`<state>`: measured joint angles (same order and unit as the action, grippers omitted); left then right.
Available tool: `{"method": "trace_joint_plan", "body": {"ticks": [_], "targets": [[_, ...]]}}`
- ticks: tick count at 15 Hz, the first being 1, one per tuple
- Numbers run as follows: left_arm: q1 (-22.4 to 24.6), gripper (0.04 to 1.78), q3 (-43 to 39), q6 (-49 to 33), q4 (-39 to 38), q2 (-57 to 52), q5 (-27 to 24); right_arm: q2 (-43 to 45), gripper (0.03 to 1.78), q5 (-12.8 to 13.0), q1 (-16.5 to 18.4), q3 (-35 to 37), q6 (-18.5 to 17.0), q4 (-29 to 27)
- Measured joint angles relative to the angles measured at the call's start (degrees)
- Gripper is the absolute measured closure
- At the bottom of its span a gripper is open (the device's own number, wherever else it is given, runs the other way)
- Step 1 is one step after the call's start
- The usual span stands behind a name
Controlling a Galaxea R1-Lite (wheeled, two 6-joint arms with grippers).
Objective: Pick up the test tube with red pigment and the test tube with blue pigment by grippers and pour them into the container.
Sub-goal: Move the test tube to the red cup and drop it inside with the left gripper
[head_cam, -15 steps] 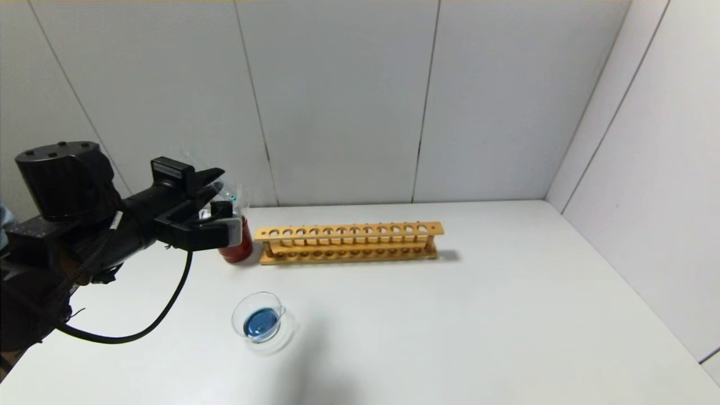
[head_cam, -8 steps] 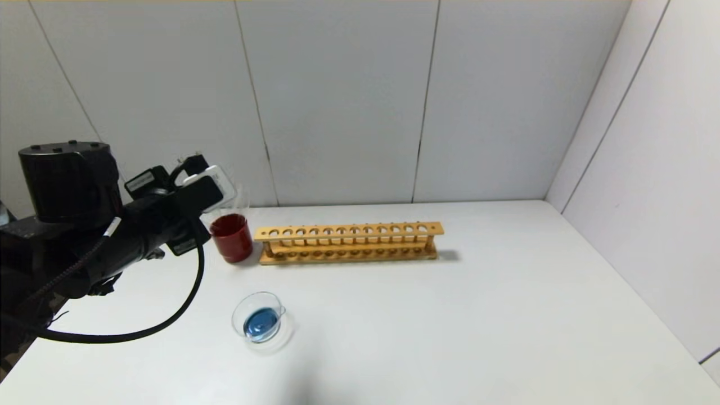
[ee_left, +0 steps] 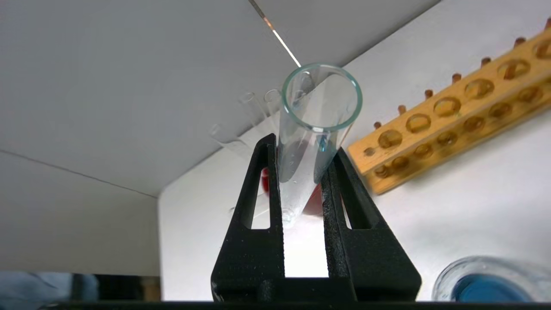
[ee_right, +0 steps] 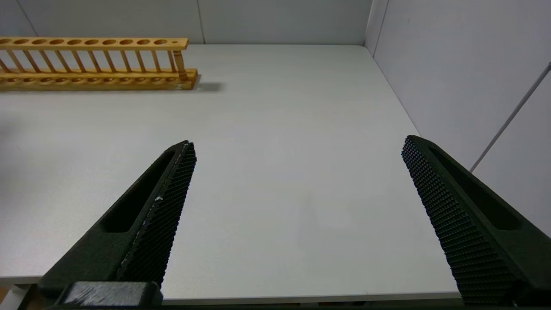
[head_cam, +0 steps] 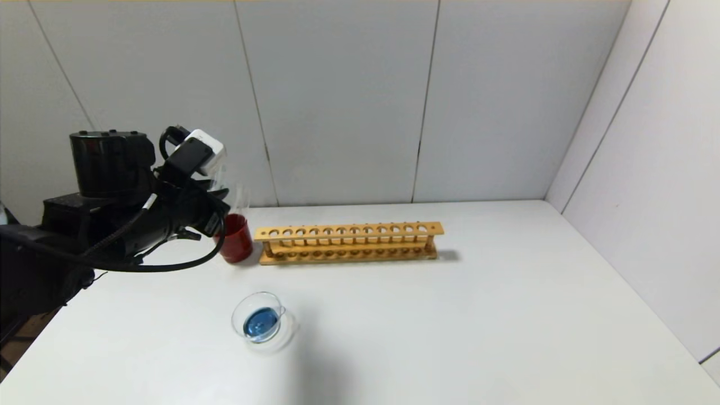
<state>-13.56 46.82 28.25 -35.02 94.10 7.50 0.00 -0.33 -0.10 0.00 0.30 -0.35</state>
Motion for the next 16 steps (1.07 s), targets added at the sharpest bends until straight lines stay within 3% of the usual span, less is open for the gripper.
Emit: {"method": "trace_joint_plan", "body": {"ticks": [4, 9, 16], "targets": [[1.32, 1.51, 1.57, -4.24, -2.07, 4.02, -3.51, 0.0, 0.06, 0.0, 0.02, 0.0, -0.01, 0.0], [3.08, 1.51, 2.46, -5.92, -14.06, 10.29, -4.12, 0.0, 0.06, 0.02, 0.02, 0.0, 0.0, 0.02], [3.12, 1.51, 1.41, -5.68, -14.92, 12.98, -4.12, 0.0, 0.06, 0.02, 0.02, 0.0, -0.04, 0.0]]}}
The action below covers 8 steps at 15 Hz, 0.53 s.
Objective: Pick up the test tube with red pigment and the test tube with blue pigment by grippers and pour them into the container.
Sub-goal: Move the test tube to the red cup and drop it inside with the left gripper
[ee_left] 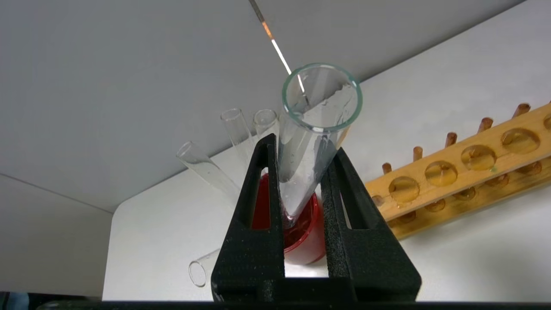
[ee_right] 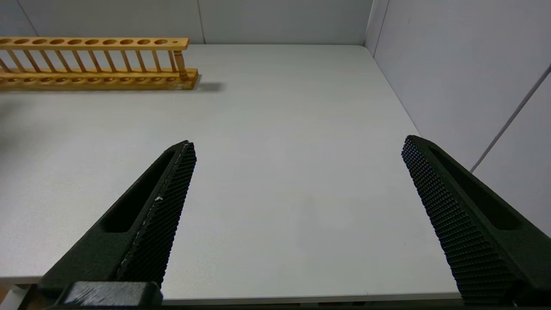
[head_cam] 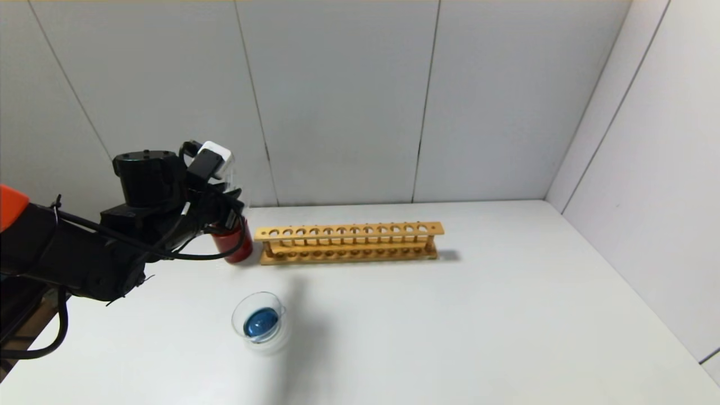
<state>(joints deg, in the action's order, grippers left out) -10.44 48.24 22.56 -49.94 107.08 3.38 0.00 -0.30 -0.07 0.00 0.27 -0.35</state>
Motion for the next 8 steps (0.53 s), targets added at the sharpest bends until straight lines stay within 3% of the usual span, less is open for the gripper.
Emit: {"method": "trace_joint_plan", "body": {"ticks": [8], "targets": [[0.16, 1.51, -0.98, -0.66, -2.5, 1.35, 0.34, 0.0, 0.06, 0.0, 0.0, 0.0, 0.02, 0.02]]}}
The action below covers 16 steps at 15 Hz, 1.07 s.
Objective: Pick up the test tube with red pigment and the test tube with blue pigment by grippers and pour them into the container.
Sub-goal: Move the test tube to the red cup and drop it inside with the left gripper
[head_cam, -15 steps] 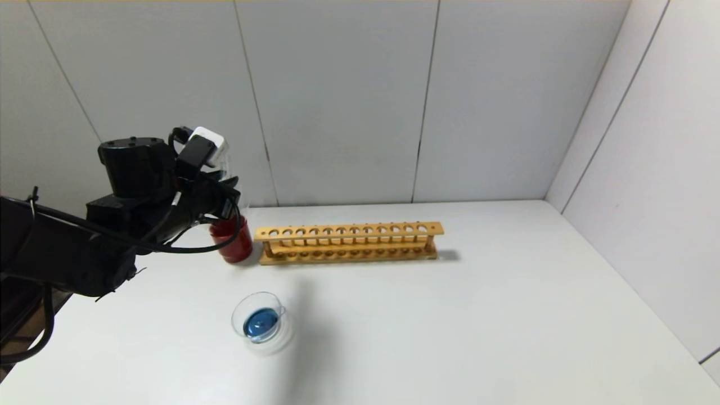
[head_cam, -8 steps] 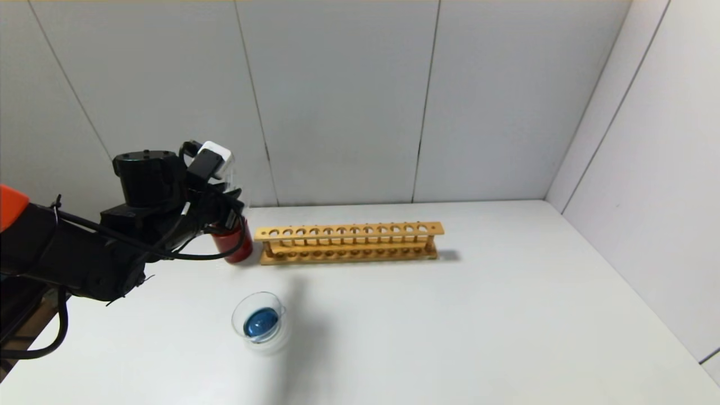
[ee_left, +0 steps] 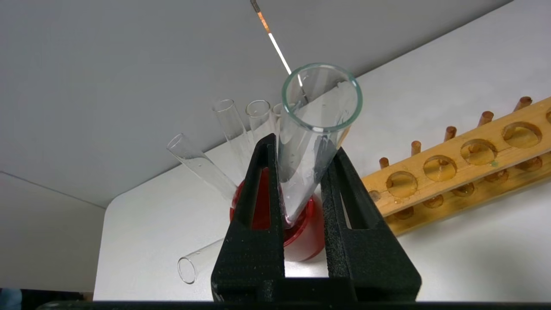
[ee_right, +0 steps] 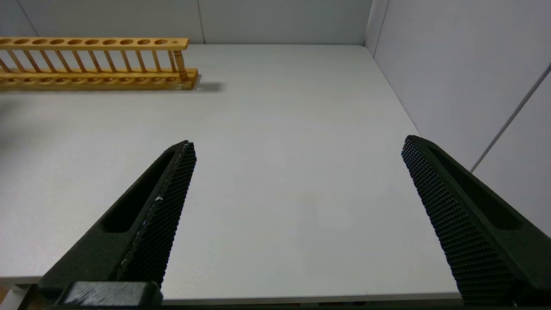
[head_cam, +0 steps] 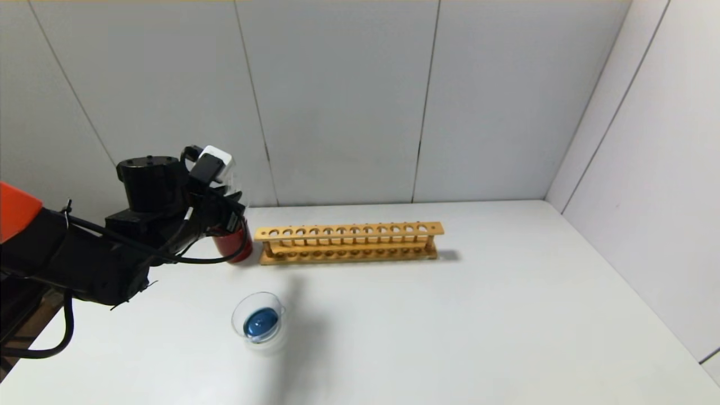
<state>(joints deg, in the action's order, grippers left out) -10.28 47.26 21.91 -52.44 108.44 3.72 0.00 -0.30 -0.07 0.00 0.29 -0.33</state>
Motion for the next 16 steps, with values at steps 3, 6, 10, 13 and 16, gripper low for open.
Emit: {"method": "trace_joint_plan", "body": {"ticks": [3, 6, 10, 13, 16], "targets": [[0.48, 1.51, -0.88, 0.2, -5.55, 1.76, -0.06, 0.0, 0.06, 0.0, 0.02, 0.0, 0.0, 0.0], [1.07, 1.51, -1.6, -0.13, -7.03, 3.3, -0.3, 0.0, 0.06, -0.02, 0.0, 0.0, 0.01, 0.0], [1.13, 1.51, -2.21, -1.55, -7.09, 3.85, -0.33, 0.0, 0.06, 0.0, 0.0, 0.0, 0.0, 0.0], [1.13, 1.51, -2.72, -3.15, -7.17, 3.96, -0.34, 0.0, 0.06, 0.0, 0.0, 0.0, 0.0, -0.02], [1.38, 1.51, -3.0, -3.66, -7.14, 4.16, -0.33, 0.0, 0.06, 0.0, -0.02, 0.0, 0.0, 0.0]]}}
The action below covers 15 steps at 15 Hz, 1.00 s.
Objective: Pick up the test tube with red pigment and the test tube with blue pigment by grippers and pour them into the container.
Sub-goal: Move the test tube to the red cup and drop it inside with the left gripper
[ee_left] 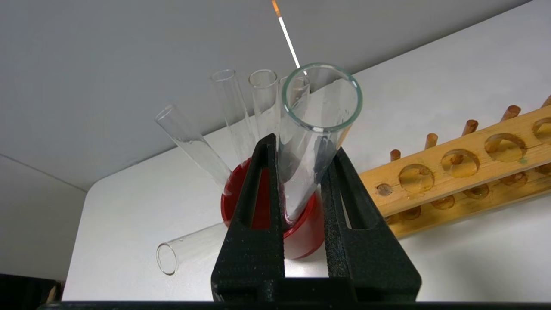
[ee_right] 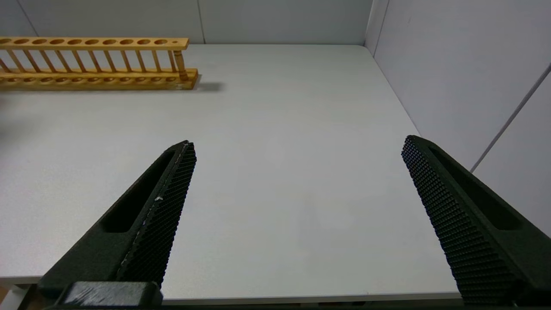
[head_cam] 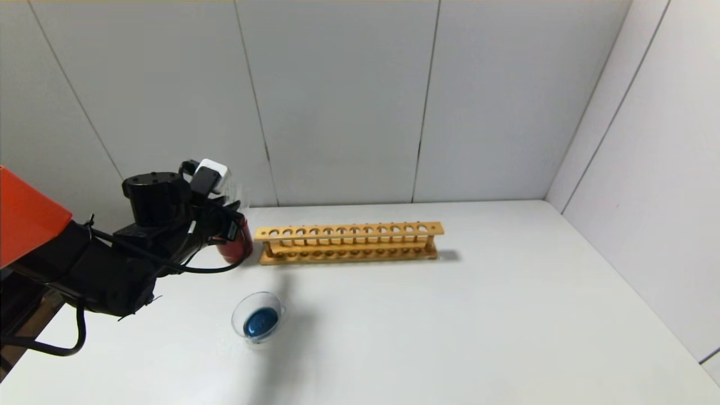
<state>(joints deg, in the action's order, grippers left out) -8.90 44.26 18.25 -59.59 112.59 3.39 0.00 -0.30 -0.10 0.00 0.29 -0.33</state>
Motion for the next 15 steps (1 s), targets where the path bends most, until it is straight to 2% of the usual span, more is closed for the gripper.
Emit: {"method": "trace_joint_plan", "body": {"ticks": [15], "targets": [[1.16, 1.5, 0.02, -0.09, -2.76, 2.16, 0.0, 0.0, 0.06, 0.0, 0.02, 0.0, 0.0, -0.02]]}}
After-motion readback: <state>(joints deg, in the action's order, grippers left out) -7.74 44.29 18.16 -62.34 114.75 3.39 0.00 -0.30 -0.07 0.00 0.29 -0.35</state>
